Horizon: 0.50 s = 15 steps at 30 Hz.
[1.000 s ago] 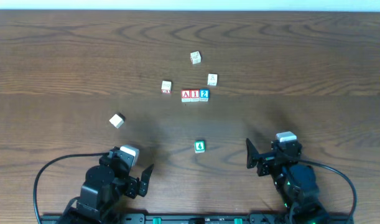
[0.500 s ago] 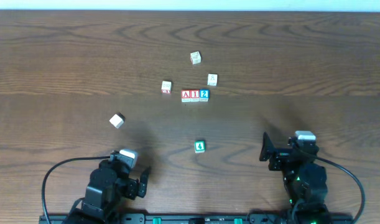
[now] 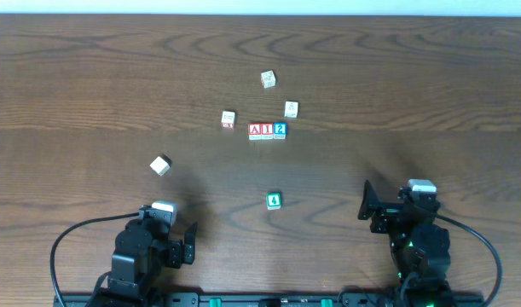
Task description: Spell out Ai2
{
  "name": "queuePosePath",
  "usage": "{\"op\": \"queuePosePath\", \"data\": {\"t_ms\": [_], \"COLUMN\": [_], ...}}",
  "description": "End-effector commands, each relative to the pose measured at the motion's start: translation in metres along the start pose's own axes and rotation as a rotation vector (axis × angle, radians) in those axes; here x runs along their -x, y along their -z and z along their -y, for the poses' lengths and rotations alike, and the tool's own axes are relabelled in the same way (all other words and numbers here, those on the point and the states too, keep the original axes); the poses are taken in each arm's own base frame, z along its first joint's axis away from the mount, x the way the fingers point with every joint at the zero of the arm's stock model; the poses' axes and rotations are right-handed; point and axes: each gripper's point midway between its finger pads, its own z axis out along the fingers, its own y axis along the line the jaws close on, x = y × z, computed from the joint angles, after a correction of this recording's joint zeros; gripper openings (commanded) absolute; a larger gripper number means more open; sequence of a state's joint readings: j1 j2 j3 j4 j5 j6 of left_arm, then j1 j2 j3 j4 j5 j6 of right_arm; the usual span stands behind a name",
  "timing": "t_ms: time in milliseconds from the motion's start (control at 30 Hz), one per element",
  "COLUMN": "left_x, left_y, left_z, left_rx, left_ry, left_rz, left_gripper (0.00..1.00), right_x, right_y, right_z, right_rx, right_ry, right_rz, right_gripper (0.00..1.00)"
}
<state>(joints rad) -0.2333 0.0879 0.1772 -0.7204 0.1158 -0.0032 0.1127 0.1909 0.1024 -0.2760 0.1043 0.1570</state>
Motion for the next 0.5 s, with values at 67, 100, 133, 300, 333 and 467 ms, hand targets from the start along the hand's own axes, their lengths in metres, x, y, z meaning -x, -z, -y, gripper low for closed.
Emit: {"op": "queuePosePath", "data": {"t_ms": [67, 100, 133, 300, 333, 467], "left_x": [0.005, 0.014, 0.026, 0.076, 0.081, 0.091], "left_y": [-0.003, -0.003, -0.002, 0.009, 0.011, 0.014], "left_z": [-0.003, -0.003, -0.002, 0.002, 0.003, 0.004], "left_rx": [0.017, 0.014, 0.01, -0.006, -0.008, -0.011], "left_ry": [0.013, 0.011, 0.008, -0.004, -0.005, -0.007], "left_rz": [0.026, 0.063, 0.111, 0.321, 0.346, 0.393], "left_gripper": [0.95, 0.95, 0.95, 0.95, 0.95, 0.95], "right_x": [-0.006, -0.006, -0.006, -0.006, -0.006, -0.006], "right_y": [-0.001, -0.001, -0.001, -0.001, -0.001, -0.001], "right_z": [0.004, 0.004, 0.003, 0.003, 0.003, 0.003], "right_rx": [-0.013, -0.013, -0.013, -0.013, -0.013, -0.013], "right_ry": [-0.016, -0.016, -0.016, -0.016, -0.016, -0.016], "right_rz": [-0.009, -0.009, -0.009, -0.009, -0.009, -0.009], "right_gripper": [0.99, 0.99, 0.99, 0.99, 0.99, 0.99]}}
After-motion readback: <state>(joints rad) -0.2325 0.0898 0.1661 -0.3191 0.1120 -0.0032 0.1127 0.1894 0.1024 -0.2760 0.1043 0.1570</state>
